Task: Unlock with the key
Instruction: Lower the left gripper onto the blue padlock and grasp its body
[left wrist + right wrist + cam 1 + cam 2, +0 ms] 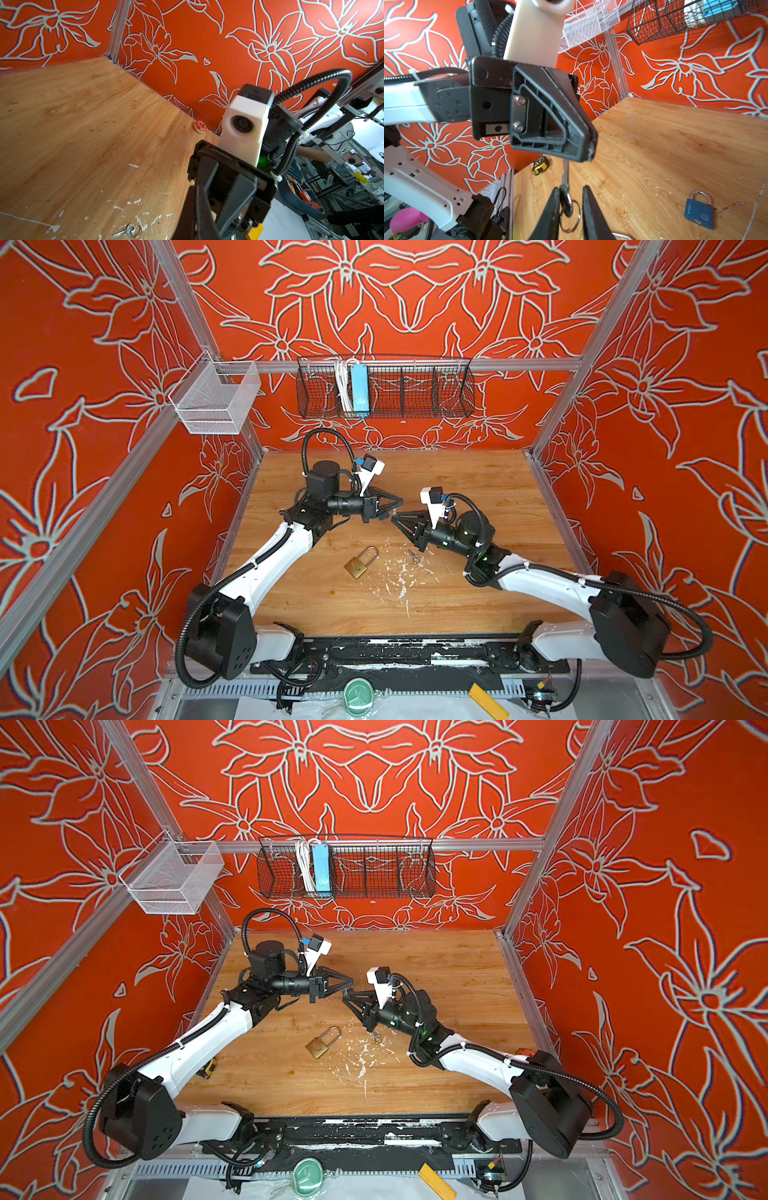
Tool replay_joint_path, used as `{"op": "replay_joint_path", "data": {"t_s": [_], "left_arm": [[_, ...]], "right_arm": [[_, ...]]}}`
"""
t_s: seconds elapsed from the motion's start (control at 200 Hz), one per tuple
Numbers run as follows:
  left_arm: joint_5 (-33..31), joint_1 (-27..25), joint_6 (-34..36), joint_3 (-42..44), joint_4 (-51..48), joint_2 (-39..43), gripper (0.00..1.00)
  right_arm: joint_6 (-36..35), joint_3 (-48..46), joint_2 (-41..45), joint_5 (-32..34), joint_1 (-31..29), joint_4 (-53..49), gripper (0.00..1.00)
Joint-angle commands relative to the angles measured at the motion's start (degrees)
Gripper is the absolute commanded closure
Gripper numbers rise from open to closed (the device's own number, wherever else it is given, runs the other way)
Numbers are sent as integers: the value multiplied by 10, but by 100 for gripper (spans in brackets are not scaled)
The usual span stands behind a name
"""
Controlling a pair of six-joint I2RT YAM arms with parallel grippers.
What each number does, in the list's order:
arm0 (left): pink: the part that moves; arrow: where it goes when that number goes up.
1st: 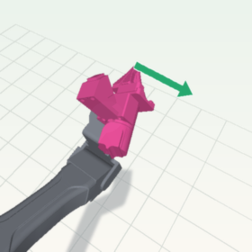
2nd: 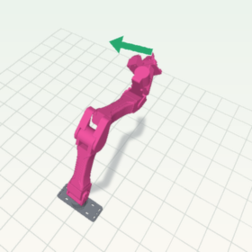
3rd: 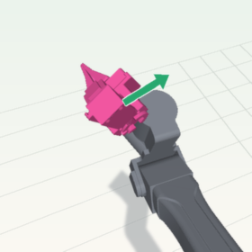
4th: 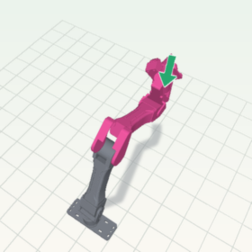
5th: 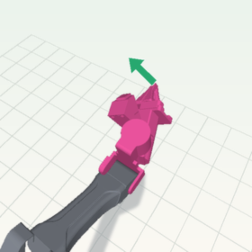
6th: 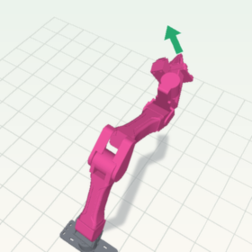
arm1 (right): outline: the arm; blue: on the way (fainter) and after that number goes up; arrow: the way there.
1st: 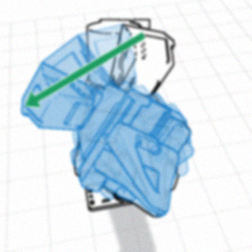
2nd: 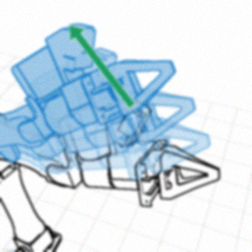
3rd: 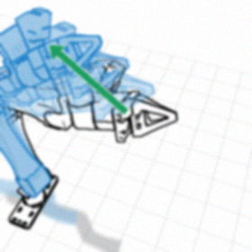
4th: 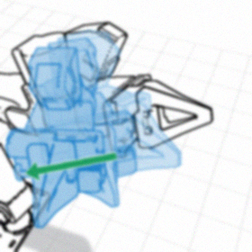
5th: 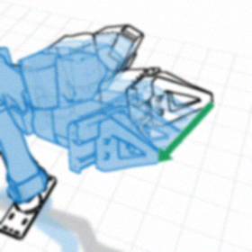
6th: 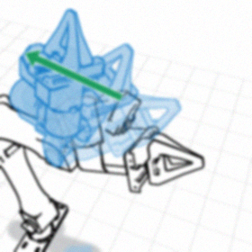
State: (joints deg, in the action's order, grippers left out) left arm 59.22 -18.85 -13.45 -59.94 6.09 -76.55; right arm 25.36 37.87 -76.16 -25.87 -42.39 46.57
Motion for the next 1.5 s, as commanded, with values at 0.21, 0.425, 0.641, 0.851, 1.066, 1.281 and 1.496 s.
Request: {"op": "replay_joint_path", "data": {"t_s": [0.21, 0.425, 0.641, 0.851, 1.066, 1.281, 1.496], "left_arm": [[7, -4, 6, -15, 5, -2, 100], [-14, -4, -1, -15, 1, -6, 82], [-141, 3, 13, -17, -49, 11, 20], [-414, 25, -13, -34, -135, 4, 3], [-609, -2, -32, -169, -347, -130, 3], [-645, -64, -84, -242, -446, -249, 3], [-682, -85, -212, -401, -575, -419, 8]], "right_arm": [[4, 13, 4, 6, 1, 5, 97], [2, 12, 9, 9, 1, -5, 100], [-24, 16, 34, 61, 2, -88, 100], [-39, 23, 97, 171, 33, -290, 100], [19, -14, 160, 202, 103, -426, 100], [10, -49, 194, 205, 107, -524, 100], [26, -112, 249, 157, 107, -507, 100]]}}
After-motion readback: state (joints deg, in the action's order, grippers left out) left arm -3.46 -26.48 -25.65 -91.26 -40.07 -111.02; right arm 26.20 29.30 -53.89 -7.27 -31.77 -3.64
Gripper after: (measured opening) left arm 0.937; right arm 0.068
